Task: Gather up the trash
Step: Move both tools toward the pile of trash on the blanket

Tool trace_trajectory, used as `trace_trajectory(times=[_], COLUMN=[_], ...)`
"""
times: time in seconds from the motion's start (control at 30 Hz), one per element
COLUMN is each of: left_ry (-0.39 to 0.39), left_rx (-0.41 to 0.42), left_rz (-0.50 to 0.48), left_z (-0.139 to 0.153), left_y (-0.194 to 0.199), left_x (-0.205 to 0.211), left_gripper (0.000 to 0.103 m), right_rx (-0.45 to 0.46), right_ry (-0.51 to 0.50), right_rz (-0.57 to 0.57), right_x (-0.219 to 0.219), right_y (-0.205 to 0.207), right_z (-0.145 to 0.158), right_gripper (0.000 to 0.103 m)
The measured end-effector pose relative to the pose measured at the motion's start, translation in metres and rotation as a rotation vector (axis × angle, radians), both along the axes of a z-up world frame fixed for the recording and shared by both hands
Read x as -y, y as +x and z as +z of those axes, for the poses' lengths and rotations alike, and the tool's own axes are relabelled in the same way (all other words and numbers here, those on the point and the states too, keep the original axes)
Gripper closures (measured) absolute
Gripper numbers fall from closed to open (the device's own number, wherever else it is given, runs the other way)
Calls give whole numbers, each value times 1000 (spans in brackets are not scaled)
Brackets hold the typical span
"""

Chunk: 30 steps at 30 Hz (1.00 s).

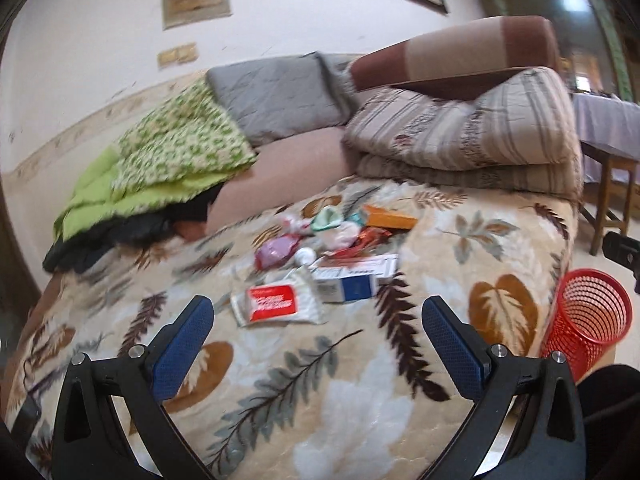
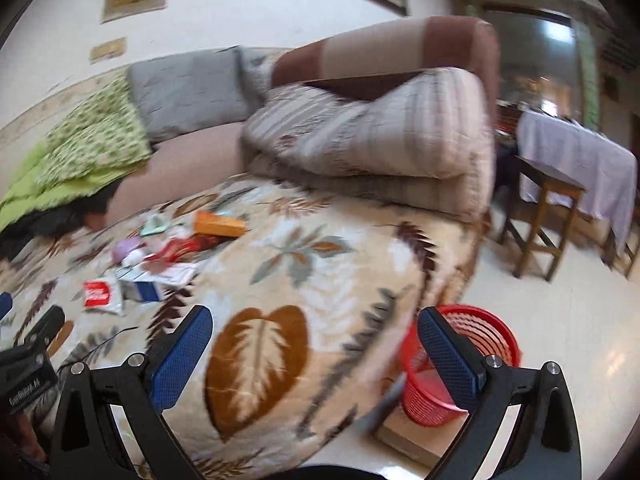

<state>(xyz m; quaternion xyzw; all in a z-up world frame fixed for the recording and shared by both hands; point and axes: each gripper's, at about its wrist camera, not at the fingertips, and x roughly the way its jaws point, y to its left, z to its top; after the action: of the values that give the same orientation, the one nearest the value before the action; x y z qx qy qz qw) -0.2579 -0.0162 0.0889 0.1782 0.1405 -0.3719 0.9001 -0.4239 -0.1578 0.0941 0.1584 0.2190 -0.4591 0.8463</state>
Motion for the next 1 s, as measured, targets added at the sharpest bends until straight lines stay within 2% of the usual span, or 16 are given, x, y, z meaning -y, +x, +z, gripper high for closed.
trace_trajectory(times=[0.1,0.23,0.5,0.8,1.0], left_ry=[24,49,31,23,24], left_rx=[3,-27,-86,-110,-125], left_rz=[-40,-41,-1,50,68], left_z=[-5,-9,-9,-10,-11], left_y=[-6,-2,12,24,28], left_x=[6,10,3,1,0], left_gripper=[0,0,0,0,0], right_rx=[15,7,-41,-119,-120], right_ry=[25,23,39,-57,-47], right_rz=[-49,-58,-23,49,59], right_x=[2,3,2,-18,-16], right_y=[-15,-18,-2,18,20], right_z=[-3,-2,-6,-2,-3], right_gripper=[0,0,0,0,0])
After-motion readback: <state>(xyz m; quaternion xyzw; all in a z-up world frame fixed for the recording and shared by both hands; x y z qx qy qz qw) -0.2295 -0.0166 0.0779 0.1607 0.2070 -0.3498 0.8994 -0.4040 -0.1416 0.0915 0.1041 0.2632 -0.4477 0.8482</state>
